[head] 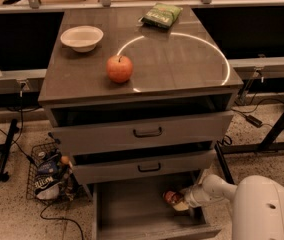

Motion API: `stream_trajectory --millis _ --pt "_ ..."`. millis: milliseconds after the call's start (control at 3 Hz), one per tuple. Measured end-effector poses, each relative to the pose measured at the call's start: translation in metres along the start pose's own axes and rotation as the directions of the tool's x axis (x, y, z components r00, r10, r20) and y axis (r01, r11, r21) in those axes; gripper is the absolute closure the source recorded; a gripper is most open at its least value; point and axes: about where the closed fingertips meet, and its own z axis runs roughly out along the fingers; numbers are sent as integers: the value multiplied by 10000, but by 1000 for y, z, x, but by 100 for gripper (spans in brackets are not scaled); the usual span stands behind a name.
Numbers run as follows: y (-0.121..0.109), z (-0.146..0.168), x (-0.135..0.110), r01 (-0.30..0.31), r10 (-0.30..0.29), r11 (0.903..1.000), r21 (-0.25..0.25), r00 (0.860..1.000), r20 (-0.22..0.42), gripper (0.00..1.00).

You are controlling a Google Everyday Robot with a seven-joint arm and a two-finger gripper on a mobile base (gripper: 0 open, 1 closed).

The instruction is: Place coke can into bottom drawer

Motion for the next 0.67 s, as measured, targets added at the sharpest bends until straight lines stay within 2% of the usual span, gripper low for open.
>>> stream_trajectory --millis 667 --pt "3 24 14 -265 274 9989 -381 9993 253 28"
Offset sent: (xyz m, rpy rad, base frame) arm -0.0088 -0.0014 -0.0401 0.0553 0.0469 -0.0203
